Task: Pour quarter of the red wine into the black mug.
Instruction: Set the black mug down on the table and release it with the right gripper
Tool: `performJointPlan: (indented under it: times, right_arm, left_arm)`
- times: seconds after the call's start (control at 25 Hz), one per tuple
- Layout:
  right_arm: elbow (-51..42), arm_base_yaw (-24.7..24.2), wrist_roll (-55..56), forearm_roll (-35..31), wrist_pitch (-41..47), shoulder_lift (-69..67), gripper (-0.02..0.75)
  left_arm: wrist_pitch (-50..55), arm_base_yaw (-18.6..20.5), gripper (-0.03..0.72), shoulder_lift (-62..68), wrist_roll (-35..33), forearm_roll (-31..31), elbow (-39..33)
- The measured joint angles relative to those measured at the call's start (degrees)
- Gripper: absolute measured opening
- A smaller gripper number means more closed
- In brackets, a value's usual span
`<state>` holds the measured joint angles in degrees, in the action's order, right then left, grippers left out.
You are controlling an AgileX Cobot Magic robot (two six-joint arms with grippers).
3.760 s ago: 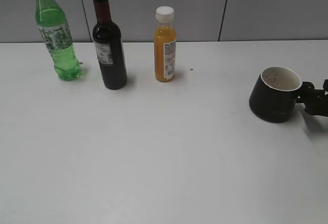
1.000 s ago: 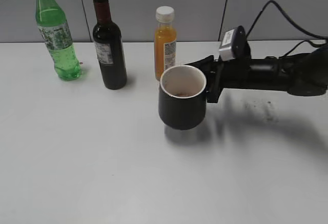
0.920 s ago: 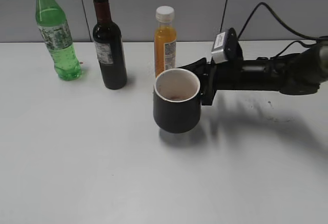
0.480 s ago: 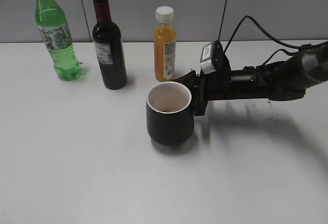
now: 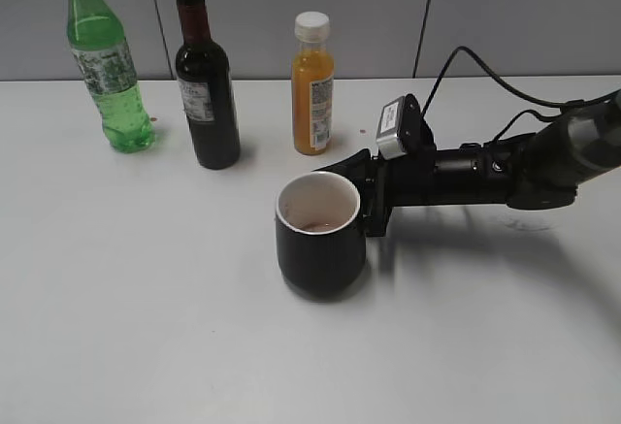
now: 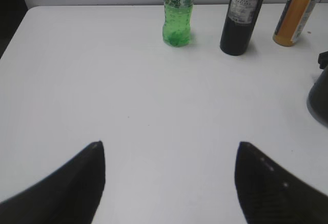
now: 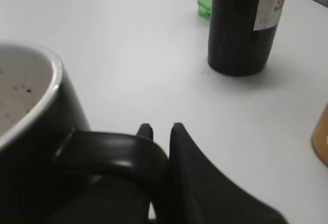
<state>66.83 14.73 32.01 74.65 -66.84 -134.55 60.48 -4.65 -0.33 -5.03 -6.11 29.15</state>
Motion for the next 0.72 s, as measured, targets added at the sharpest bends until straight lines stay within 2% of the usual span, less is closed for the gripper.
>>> performJointPlan:
  times: [0.48,0.72]
  right_arm:
    - [0.0,0.9,-2.2,-2.0,0.0,-0.5,0.065]
    - [0.0,0.9,-2.3,0.2,0.0,-0.9,0.077]
  left_arm:
    - [0.0,0.0,0.589,0.0,-0.1,0.0,0.0]
    - [0.0,0.0,0.589,0.0,-0.1,0.0,0.0]
